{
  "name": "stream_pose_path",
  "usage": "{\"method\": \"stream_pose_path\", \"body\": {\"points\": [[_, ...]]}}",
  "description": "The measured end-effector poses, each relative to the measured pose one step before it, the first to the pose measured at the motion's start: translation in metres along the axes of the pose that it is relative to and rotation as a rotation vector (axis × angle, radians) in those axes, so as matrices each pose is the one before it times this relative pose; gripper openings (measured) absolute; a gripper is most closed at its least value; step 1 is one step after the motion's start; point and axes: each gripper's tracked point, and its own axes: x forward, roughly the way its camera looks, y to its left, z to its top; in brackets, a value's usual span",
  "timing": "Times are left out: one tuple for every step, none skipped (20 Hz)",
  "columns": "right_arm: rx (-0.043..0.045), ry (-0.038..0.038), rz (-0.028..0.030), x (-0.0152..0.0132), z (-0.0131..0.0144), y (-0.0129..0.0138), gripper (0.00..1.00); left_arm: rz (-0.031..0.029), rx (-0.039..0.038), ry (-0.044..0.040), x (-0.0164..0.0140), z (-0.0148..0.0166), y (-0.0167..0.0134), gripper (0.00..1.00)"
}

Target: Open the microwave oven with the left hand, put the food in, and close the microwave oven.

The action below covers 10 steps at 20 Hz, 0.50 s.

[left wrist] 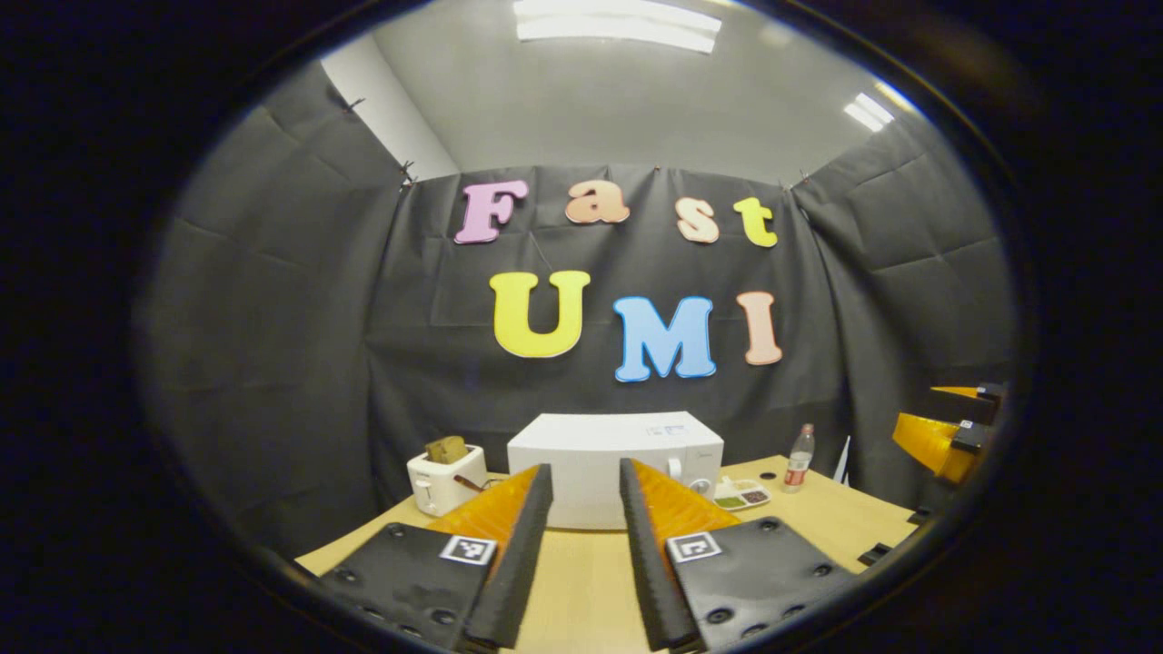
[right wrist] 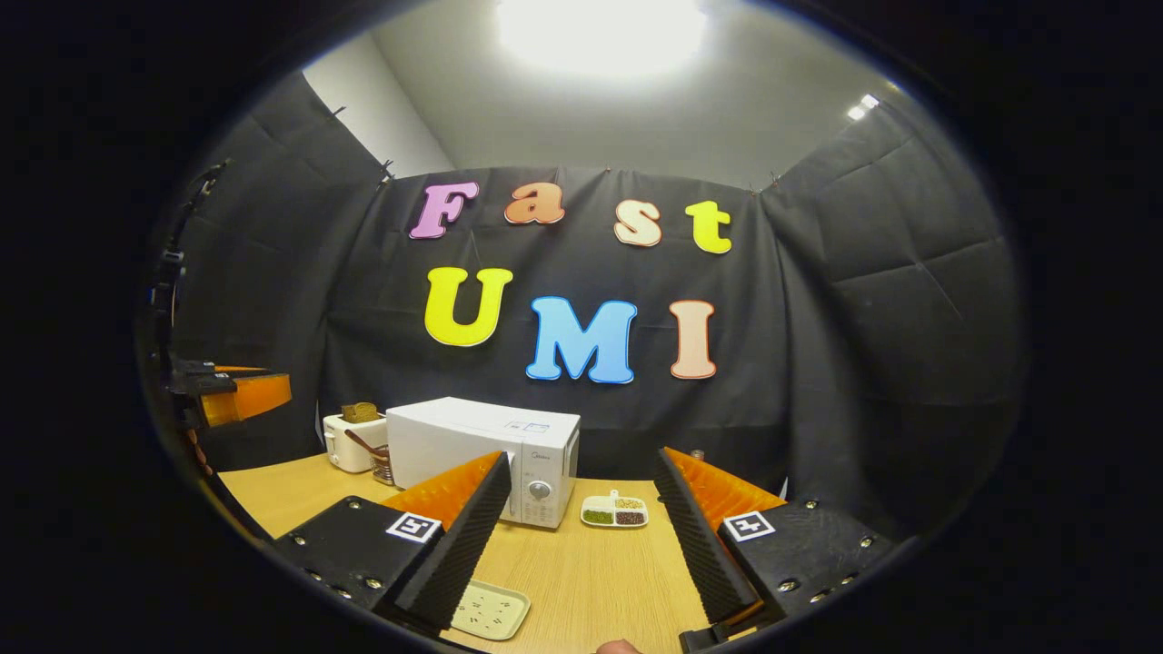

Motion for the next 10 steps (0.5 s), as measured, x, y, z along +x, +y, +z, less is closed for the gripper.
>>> {"method": "stream_pose_path", "body": {"points": [[-0.00312, -0.00015, 0.00082, -0.00022, -0.00049, 0.00229, 0.97, 0.0009, 0.00688, -0.01052, -0.00154, 0.00116, 0.00272, 0.59], [-0.00253, 0.00103, 0.00087, 0.00024, 0.00046, 0.00121, 0.97, -0.0055, 0.00486, -0.00314, -0.00053, 0.00202, -0.00164, 0.73], [-0.00096, -0.0011, 0.00226, -0.00024, 0.00016, 0.00203, 0.97, -0.0044, -0.00062, 0.00544, -0.00218, -0.00374, -0.00093, 0.79], [-0.00188, -0.00115, -0.00226, 0.0013, 0.00107, 0.00082, 0.97, -0.00536, -0.00986, 0.00523, -0.0004, -0.00173, -0.00063, 0.88], [-0.00214, -0.00058, -0.00037, 0.00145, 0.00143, 0.00124, 0.97, 0.00112, -0.00986, 0.00329, -0.00173, 0.00001, 0.00099, 0.89], [-0.00119, -0.0013, 0.00046, 0.00035, 0.00096, 0.00102, 0.97, -0.00129, -0.01135, 0.00317, -0.00101, -0.00054, -0.00028, 0.92], [-0.0008, -0.00209, -0.00022, 0.00037, 0.00172, 0.0006, 0.97, 0.00258, -0.00635, -0.00124, 0.00074, 0.00003, 0.00013, 0.95], [-0.00045, -0.00192, 0.00144, 0.00074, 0.00092, 0.001, 0.97, 0.00777, 0.00473, -0.00814, 0.00095, 0.00235, 0.00311, 0.94], [-0.00097, -0.00175, 0.00133, 0.00058, 0.00036, 0.00188, 0.97, 0.00698, 0.01037, -0.00753, -0.00033, 0.0011, 0.00265, 0.99], [-0.00139, -0.0034, 0.00051, 0.00003, 0.00073, 0.0016, 0.97, 0.00409, 0.01182, -0.01049, 0.00086, 0.00376, 0.00266, 0.94]]}}
